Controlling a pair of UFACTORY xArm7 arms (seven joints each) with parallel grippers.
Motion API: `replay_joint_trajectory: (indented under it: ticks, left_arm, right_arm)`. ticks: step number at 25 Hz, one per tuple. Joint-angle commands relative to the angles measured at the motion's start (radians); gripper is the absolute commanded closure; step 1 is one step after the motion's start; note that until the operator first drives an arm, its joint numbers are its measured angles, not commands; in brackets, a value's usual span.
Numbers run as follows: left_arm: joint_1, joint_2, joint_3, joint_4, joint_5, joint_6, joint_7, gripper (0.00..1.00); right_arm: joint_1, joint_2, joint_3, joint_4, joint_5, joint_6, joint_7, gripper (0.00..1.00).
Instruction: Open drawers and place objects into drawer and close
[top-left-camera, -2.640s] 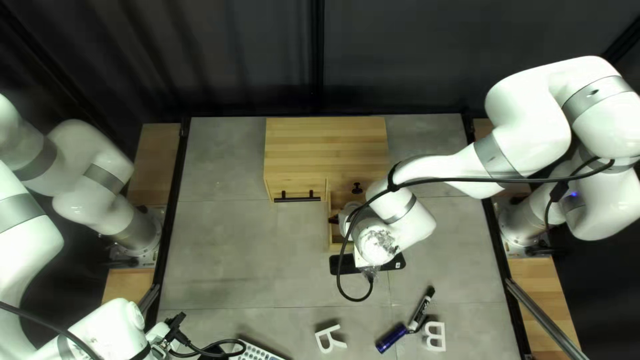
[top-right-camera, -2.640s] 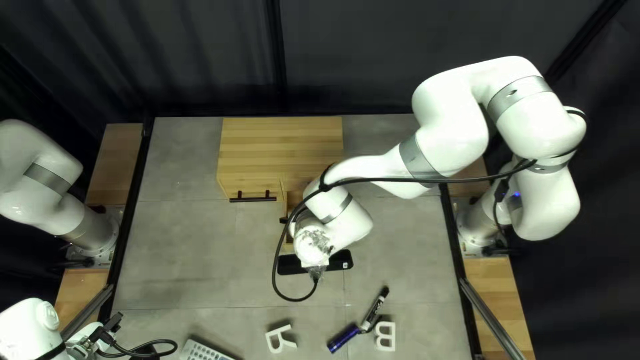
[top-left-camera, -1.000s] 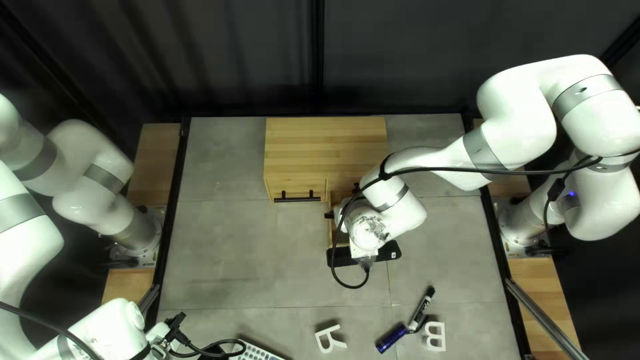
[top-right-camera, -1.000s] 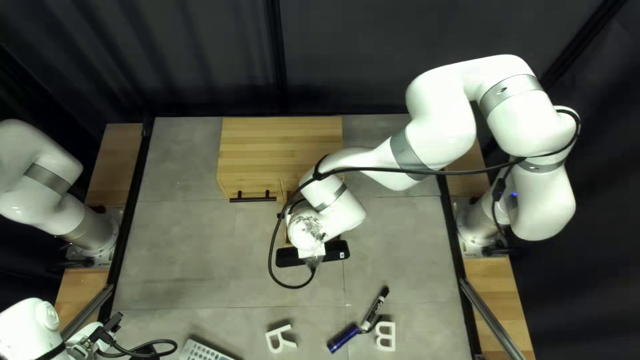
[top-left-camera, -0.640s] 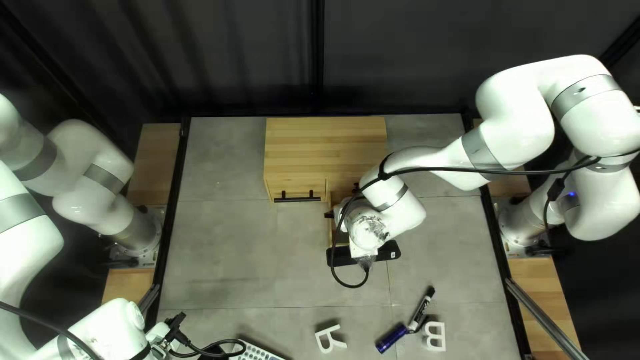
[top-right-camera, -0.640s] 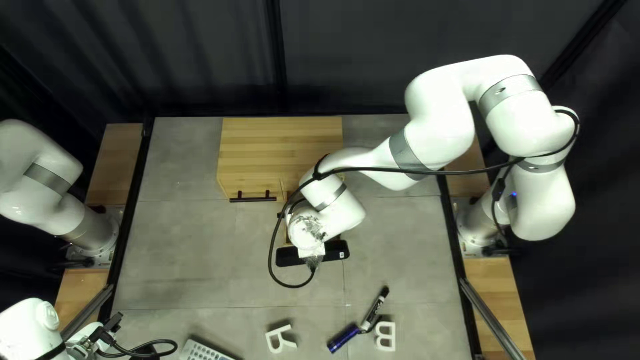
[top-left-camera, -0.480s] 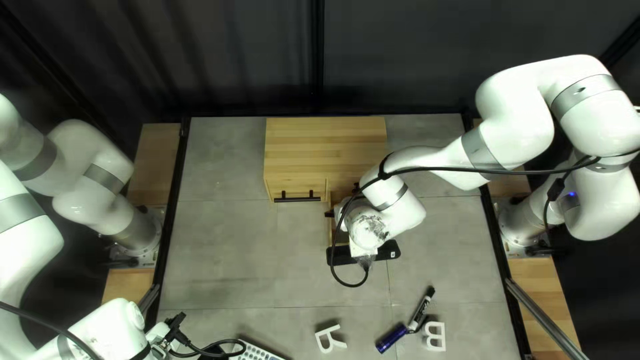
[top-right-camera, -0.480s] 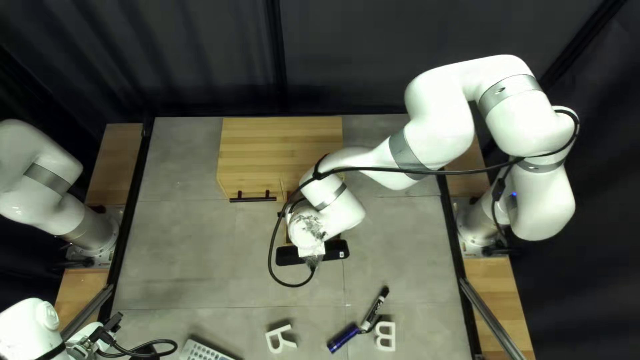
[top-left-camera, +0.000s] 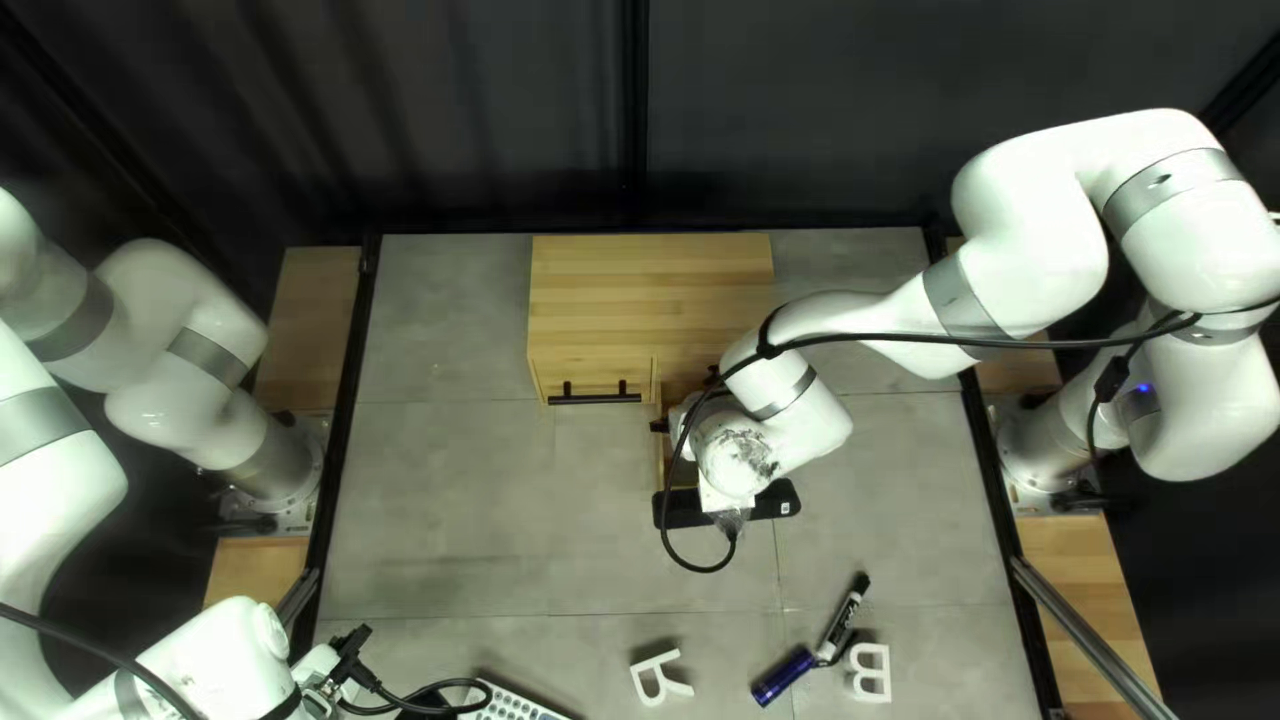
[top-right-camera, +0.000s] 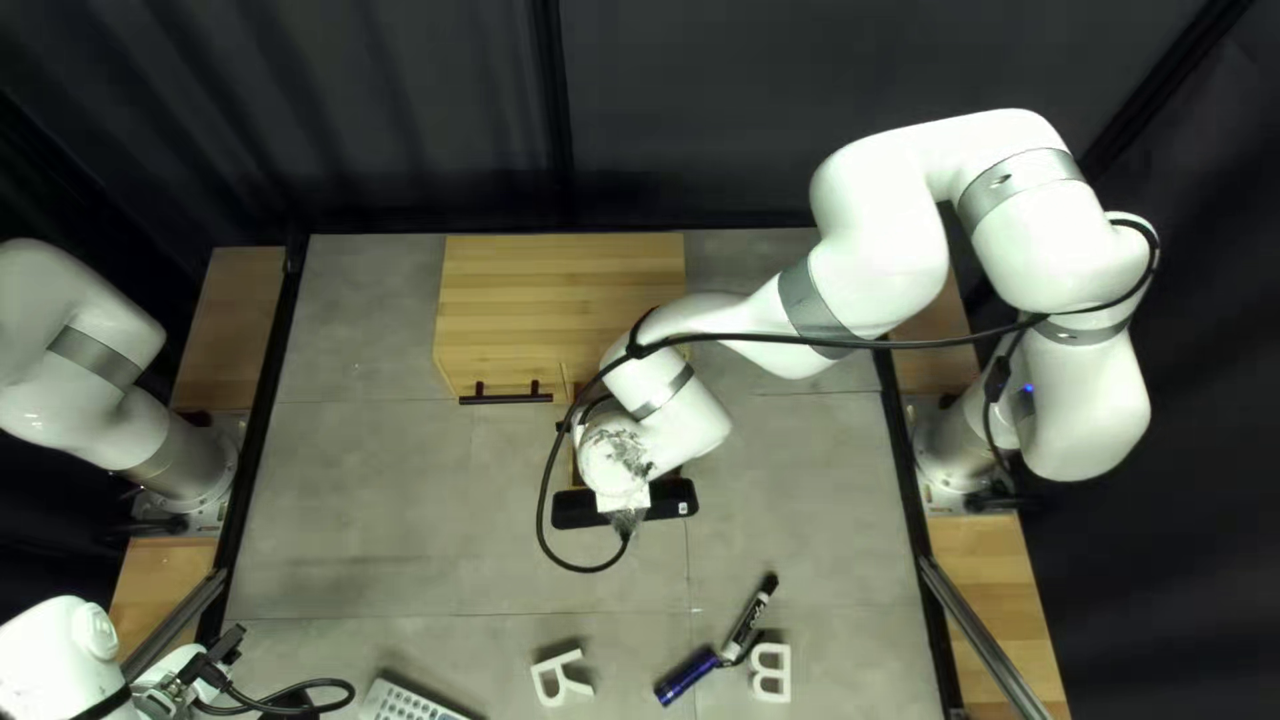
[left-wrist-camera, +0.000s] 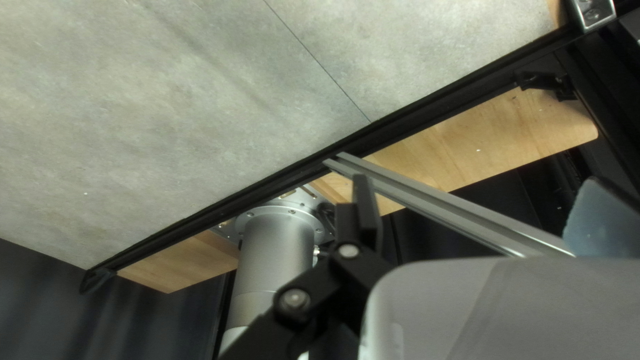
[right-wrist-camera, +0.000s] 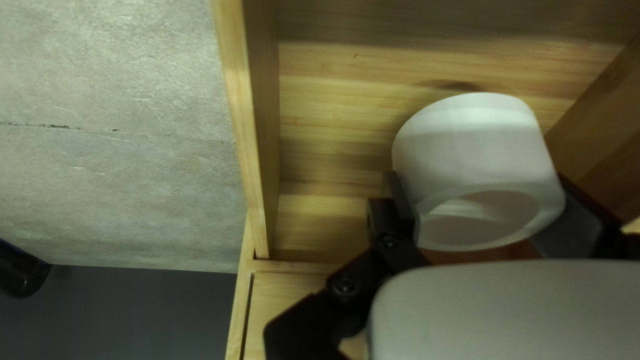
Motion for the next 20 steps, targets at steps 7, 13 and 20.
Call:
replay_joint_trajectory:
  ticks: [7,13,20]
  left_arm:
    - [0.000,0.000,0.000,0.000,0.000,0.000,0.000,0.00]
    - [0.000,0.000,0.000,0.000,0.000,0.000,0.000,0.00]
    - [0.000,0.000,0.000,0.000,0.000,0.000,0.000,0.00]
  right_arm:
    - [-0.002,-0.036,0.002,-0.021,0.006,0.006,-0.004,0.00]
    - [0.007,-0.051,0.009,-0.031,0.010,0.017,0.007,0.00]
    - [0.026,-0.083,0.025,-0.049,0.027,0.045,0.030,0.99]
